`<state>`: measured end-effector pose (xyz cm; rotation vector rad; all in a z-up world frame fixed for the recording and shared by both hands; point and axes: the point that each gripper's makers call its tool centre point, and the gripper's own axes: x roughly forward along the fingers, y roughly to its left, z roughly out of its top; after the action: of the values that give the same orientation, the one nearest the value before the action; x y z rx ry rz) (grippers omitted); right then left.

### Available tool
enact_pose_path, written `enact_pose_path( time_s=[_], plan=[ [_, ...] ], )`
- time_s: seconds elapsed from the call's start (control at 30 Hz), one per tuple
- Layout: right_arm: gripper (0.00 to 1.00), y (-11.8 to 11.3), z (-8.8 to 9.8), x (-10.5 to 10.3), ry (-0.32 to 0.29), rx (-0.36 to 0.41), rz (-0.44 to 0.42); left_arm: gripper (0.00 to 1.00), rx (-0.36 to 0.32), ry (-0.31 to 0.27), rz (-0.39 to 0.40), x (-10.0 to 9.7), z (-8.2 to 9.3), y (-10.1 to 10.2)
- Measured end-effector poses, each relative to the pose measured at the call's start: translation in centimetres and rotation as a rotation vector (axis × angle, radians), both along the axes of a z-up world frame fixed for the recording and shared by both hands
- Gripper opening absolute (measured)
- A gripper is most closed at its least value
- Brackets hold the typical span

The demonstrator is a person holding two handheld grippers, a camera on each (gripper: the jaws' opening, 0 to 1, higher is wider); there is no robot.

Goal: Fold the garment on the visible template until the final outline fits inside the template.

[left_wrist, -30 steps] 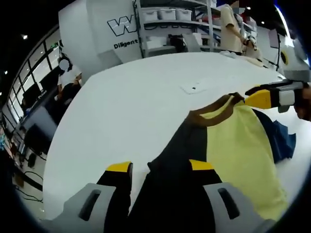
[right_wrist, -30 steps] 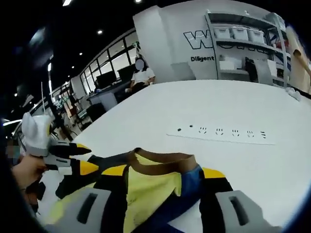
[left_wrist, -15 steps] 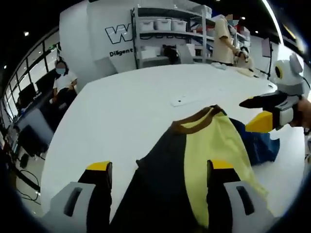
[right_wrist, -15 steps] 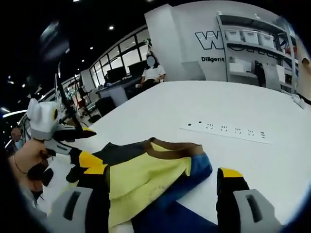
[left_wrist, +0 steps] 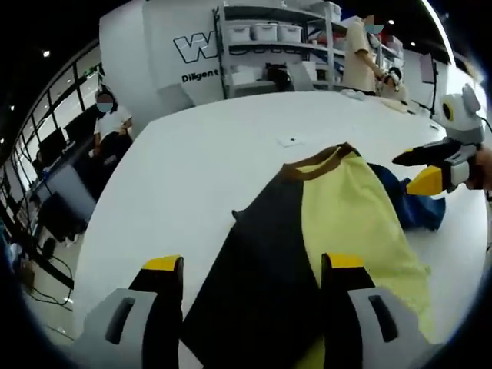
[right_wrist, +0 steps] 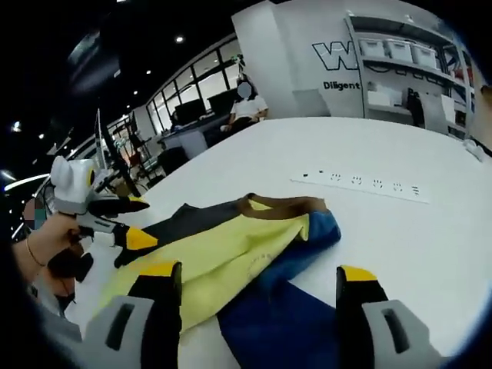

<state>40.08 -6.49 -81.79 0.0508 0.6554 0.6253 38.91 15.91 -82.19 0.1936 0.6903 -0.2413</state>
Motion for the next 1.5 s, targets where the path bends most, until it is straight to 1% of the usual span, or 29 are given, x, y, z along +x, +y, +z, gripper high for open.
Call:
enact_pose_path(
  time_s=[0.13,0.17,0.23,0.33,0.37,0.4,0.43,0.47,0.5,0.57,0.6,0.7,0.73,0.77,0.8,0.87,0.9,1.0,1.03,1.07,1.1,1.13,1.17,1.2,1.27,1.33,1.37,1.43,1.5],
  plan=[
    [0.72,-0.3,-0.5,-0.6,-0.003,-0.035,0.009,0.69,-0.004,0.022,0.021,-0.5,-0.5,0.6],
    [0.71,-0.5,-0.9,-0.8,0.001,-0.046,0.008,0.69,0.003,0.039,0.034,-0.9,-0.8,0.9],
    [0.72,-0.8,-1.3,-0.9,0.008,-0.054,0.002,0.67,0.003,0.036,0.038,-1.2,-1.0,1.2],
    [0.68,-1.4,-1.8,-1.1,0.004,-0.082,-0.007,0.66,-0.006,0.059,0.079,-1.7,-1.5,2.1],
    [0.67,-2.1,-2.5,-1.1,0.008,-0.117,-0.022,0.65,-0.012,0.07,0.092,-1.9,-1.7,2.2],
    [0.65,-2.5,-2.9,-1.2,0.021,-0.132,-0.032,0.65,-0.015,0.08,0.094,-2.1,-2.0,2.3],
    [0.64,-2.7,-3.1,-1.3,0.026,-0.138,-0.036,0.63,-0.017,0.09,0.098,-2.2,-2.1,2.4],
    [0.63,-3.2,-3.6,-1.3,0.033,-0.159,-0.049,0.62,-0.029,0.127,0.128,-2.8,-2.5,2.6],
    [0.62,-3.8,-4.1,-1.5,0.043,-0.194,-0.06,0.6,-0.039,0.144,0.14,-3.0,-2.7,2.7],
    [0.59,-4.2,-4.4,-1.5,0.042,-0.204,-0.072,0.53,-0.049,0.147,0.135,-3.1,-3.0,2.8],
    [0.58,-4.5,-4.5,-1.7,0.055,-0.199,-0.09,0.52,-0.041,0.146,0.143,-3.3,-3.1,3.0],
    [0.56,-4.8,-4.2,-1.7,0.04,-0.203,-0.106,0.55,0.0,0.151,0.144,-3.5,-3.6,3.4],
    [0.54,-4.9,-4.3,-1.8,0.042,-0.213,-0.105,0.55,0.001,0.153,0.144,-3.6,-3.7,3.4],
    [0.51,-5.0,-4.4,-1.9,0.045,-0.222,-0.105,0.54,-0.016,0.144,0.147,-3.5,-3.6,3.2],
    [0.48,-5.3,-4.5,-2.0,0.052,-0.236,-0.112,0.54,-0.015,0.146,0.15,-3.5,-3.6,3.3],
    [0.4,-6.0,-4.6,-1.9,0.027,-0.298,-0.113,0.53,-0.029,0.143,0.169,-3.5,-3.7,3.3],
    [0.36,-6.1,-4.7,-2.0,0.03,-0.308,-0.119,0.52,-0.033,0.141,0.175,-3.5,-3.7,3.3],
    [0.3,-6.0,-4.7,-2.1,0.036,-0.288,-0.129,0.49,-0.038,0.141,0.188,-3.6,-3.7,3.2],
    [0.25,-6.0,-4.7,-2.1,0.036,-0.288,-0.132,0.45,-0.038,0.14,0.189,-3.6,-3.7,3.1],
    [0.15,-6.1,-4.7,-2.1,0.035,-0.292,-0.131,0.42,-0.039,0.14,0.191,-3.6,-3.6,3.1],
    [0.05,-6.7,-4.9,-2.2,0.026,-0.338,-0.122,0.37,-0.037,0.138,0.188,-3.7,-3.6,3.0],
    [0.0,-6.6,-4.9,-2.2,0.026,-0.332,-0.12,0.3,-0.036,0.137,0.186,-3.7,-3.6,3.0],
    [0.0,-6.6,-4.9,-2.3,0.025,-0.326,-0.118,0.26,-0.035,0.136,0.184,-3.7,-3.6,3.0],
    [0.0,-6.5,-4.9,-2.3,0.029,-0.315,-0.124,0.24,-0.031,0.137,0.164,-3.6,-3.6,2.7],
    [0.0,-6.6,-4.9,-2.3,0.025,-0.321,-0.118,0.23,-0.027,0.134,0.163,-3.6,-3.6,2.7],
    [0.0,-6.6,-4.8,-2.2,0.035,-0.309,-0.126,0.2,-0.028,0.135,0.164,-3.6,-3.6,2.7],
    [0.0,-6.6,-4.8,-2.2,0.038,-0.306,-0.128,0.19,-0.028,0.135,0.167,-3.6,-3.6,2.8],
    [0.0,-6.5,-4.9,-2.3,0.048,-0.298,-0.131,0.11,-0.028,0.136,0.169,-3.7,-3.6,2.8],
    [0.0,-6.6,-4.8,-2.4,0.05,-0.295,-0.129,0.1,-0.027,0.139,0.166,-3.8,-3.6,2.8]
  ],
)
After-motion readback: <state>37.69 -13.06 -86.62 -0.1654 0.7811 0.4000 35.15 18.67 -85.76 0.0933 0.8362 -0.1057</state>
